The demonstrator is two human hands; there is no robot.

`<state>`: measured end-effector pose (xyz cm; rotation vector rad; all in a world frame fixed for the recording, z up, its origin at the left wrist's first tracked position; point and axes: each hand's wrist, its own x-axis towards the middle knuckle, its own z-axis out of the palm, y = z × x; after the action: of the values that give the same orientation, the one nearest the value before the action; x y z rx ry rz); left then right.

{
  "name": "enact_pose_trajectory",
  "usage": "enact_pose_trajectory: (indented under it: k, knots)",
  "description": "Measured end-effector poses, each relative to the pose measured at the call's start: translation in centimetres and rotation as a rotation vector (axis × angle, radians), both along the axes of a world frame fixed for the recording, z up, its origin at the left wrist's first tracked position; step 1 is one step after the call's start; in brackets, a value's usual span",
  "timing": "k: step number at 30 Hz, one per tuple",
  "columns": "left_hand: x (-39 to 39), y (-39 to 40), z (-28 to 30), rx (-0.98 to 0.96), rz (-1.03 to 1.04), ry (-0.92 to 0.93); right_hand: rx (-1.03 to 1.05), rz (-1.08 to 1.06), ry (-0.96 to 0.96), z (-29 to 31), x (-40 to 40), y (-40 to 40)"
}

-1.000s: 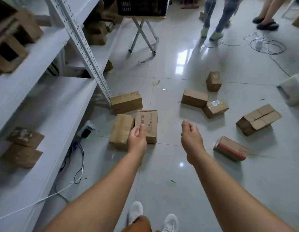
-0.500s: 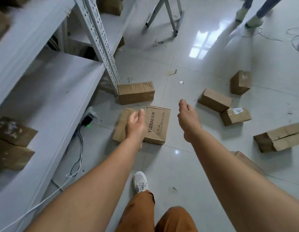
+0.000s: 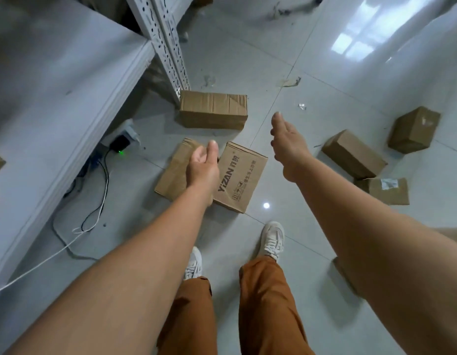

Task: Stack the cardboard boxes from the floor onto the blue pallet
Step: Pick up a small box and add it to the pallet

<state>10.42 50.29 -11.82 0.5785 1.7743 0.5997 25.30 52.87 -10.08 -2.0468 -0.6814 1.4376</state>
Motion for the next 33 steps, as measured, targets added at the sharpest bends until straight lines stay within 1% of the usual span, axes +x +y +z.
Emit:
enact_pose_trajectory:
  k: [3,6,8,13,21,24,29,33]
  knots:
    - [1.7,1.2,-3.0,-0.022,0.075,-0.007,-0.001,0.083,-0.013,-3.4,1.5,2.4]
    - [3.1,1.6,-6.6,-0.077,0.150,0.008,0.001,0.212,-0.036,-7.6,2.7,4.0]
    - [3.8,1.5,-9.4,-0.120,0.199,0.010,-0.011,0.295,-0.052,-10.7,3.3,4.9]
    - [4.1,0.8,-17.0,-0.221,0.309,0.054,-0.069,0.424,-0.054,-18.6,3.7,6.3]
    - [2.3,-1.3,-27.8,-0.338,0.431,0.077,-0.157,0.521,-0.105,-30.3,3.6,5.7]
    - [2.0,-1.8,-30.9,-0.396,0.447,0.100,-0.162,0.573,-0.131,-33.3,3.6,5.8]
    - [2.5,-2.2,-34.6,-0.438,0.519,0.017,-0.205,0.668,-0.185,-37.4,3.1,6.8]
    - [2.6,-2.4,-36.6,-0.477,0.628,-0.081,-0.233,0.711,-0.328,-39.5,2.6,7.5]
